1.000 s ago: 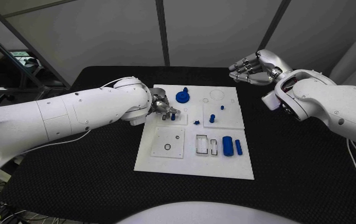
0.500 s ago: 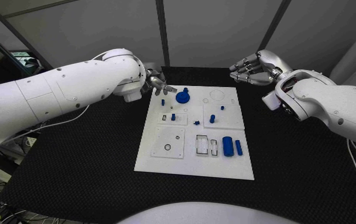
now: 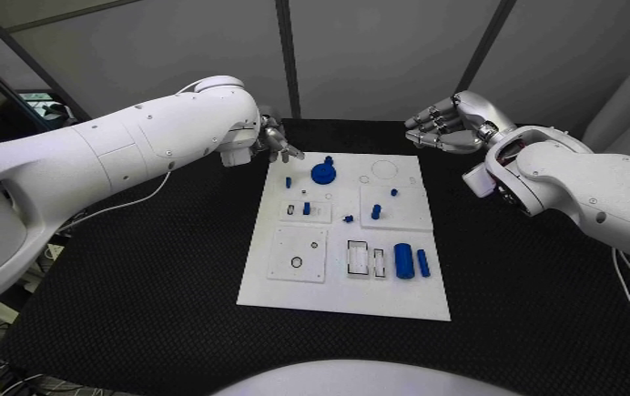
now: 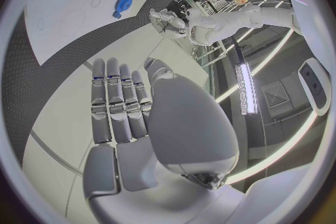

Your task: Assemble the parts on the task board

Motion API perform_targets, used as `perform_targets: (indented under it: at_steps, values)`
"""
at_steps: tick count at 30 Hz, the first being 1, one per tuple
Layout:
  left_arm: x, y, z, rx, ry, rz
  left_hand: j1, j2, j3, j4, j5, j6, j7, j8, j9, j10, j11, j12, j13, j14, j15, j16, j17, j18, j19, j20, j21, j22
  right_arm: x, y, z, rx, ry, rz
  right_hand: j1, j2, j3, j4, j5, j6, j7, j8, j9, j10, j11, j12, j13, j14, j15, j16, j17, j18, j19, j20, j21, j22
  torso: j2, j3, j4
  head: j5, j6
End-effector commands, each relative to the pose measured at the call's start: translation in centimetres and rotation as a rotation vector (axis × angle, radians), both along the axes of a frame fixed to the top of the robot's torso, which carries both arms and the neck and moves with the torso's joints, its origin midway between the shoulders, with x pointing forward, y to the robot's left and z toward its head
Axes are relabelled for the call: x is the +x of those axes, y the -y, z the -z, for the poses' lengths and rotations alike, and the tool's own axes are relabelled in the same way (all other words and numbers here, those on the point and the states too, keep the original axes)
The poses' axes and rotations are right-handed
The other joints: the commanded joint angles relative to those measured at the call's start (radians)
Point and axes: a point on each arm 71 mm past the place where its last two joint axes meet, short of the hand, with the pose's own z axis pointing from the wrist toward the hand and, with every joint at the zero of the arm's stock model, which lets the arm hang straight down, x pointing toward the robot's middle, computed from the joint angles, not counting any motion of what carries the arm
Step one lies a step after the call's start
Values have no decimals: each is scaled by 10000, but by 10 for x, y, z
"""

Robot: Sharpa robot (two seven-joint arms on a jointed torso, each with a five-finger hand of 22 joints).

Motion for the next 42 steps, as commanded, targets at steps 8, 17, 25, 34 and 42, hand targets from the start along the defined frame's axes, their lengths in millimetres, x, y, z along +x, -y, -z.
perform_targets:
  at_steps: [8,17,25,34,42]
  values:
    - [3,-4,18,607,-911,182,94,86,-157,79,-35,183,-21,21,-35,-95,6,35,-39,880,26,-74,2123,70,-66,51,-90,-66,0,-3,-1,33,-28,-114,-96,23,51,25,43,-54,4,-6,-3,-76,16,-33,3,17,78,-59,-14,104,66,-1,-40,-17,-2,-2,1,17,-62]
    - [6,-5,24,801,-1100,144,69,85,-244,131,-45,197,-23,24,-54,-114,5,39,-57,873,24,-87,2105,77,-85,49,-116,-88,0,-3,-1,33,-37,-128,-96,23,51,25,43,-54,4,-6,-3,-76,16,-33,3,17,78,-59,-14,104,66,-1,-40,-17,-8,0,2,26,-70]
    - [6,-5,31,1105,-1263,206,72,89,-293,153,-48,231,-34,42,-60,-120,0,47,-66,873,22,-85,2108,73,-77,48,-109,-73,0,-4,-1,33,-45,-144,-96,23,51,25,43,-54,4,-6,-3,-76,16,-33,3,17,78,-59,-14,104,66,-1,-40,-17,-10,6,7,34,-100]
    - [6,-3,37,1147,-1413,238,90,103,-315,158,-47,259,-43,58,-61,-122,-8,52,-73,874,19,-83,2111,73,-77,47,-111,-70,0,-6,0,35,-59,-172,-95,33,71,13,57,-56,2,-5,-2,-77,14,-31,3,18,76,-58,-22,106,76,-1,-54,-29,-10,3,2,28,-123]
    - [6,-1,39,1080,-1479,233,165,162,-342,153,-38,306,-62,87,-68,-122,-24,66,-89,878,7,-73,2124,69,-65,41,-101,-48,1,-7,0,39,-64,-192,-89,50,97,4,75,-56,0,-3,-2,-80,12,-29,3,17,74,-58,-29,108,85,-2,-67,-39,-13,1,8,29,-126]
